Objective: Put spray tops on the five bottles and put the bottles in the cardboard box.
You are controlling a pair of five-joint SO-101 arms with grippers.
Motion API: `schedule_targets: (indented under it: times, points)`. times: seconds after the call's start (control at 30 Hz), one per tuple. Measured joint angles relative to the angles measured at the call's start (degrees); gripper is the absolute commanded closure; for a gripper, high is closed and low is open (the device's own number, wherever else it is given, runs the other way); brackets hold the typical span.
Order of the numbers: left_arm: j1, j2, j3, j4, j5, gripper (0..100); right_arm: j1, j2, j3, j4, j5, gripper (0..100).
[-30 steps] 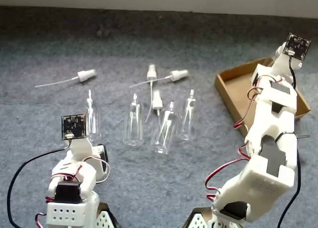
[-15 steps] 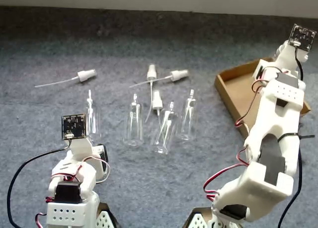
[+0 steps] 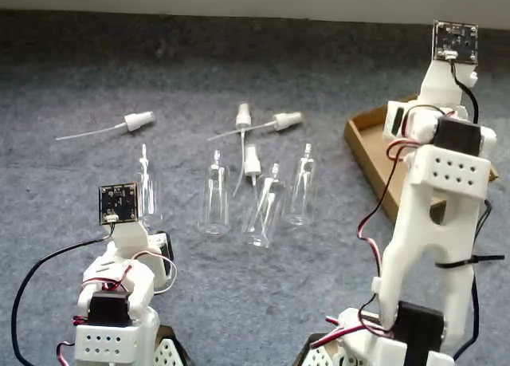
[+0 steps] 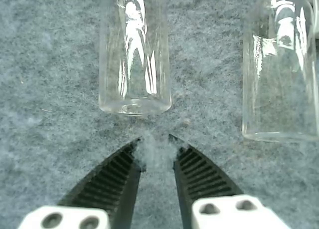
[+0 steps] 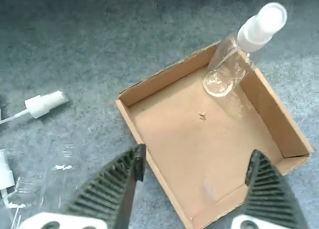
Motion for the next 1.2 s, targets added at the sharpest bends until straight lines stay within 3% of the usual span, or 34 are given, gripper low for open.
schedule_targets:
  times: [0.27,0.47,0.67,0.87,1.0,1.2]
  points:
    - [0.0,0.0,0.0,0.0,0.0,100,-0.6,-10.2,3.6,3.3,0.0,71.6]
    - [0.0,0.0,0.0,0.0,0.0,100,-3.4,-14.9,17.2,5.4,0.0,71.7]
    - [0.0,0.0,0.0,0.0,0.0,100,-10.7,-15.8,30.2,2.6,0.0,74.9]
    - [0.0,0.0,0.0,0.0,0.0,100,-19.6,-15.9,29.6,4.4,0.0,90.3]
    - [0.0,0.0,0.0,0.0,0.0,100,-22.9,-15.9,25.6,4.5,-0.5,91.4]
    - [0.0,0.0,0.0,0.0,0.0,100,-24.6,-11.3,16.9,4.7,-7.2,91.4]
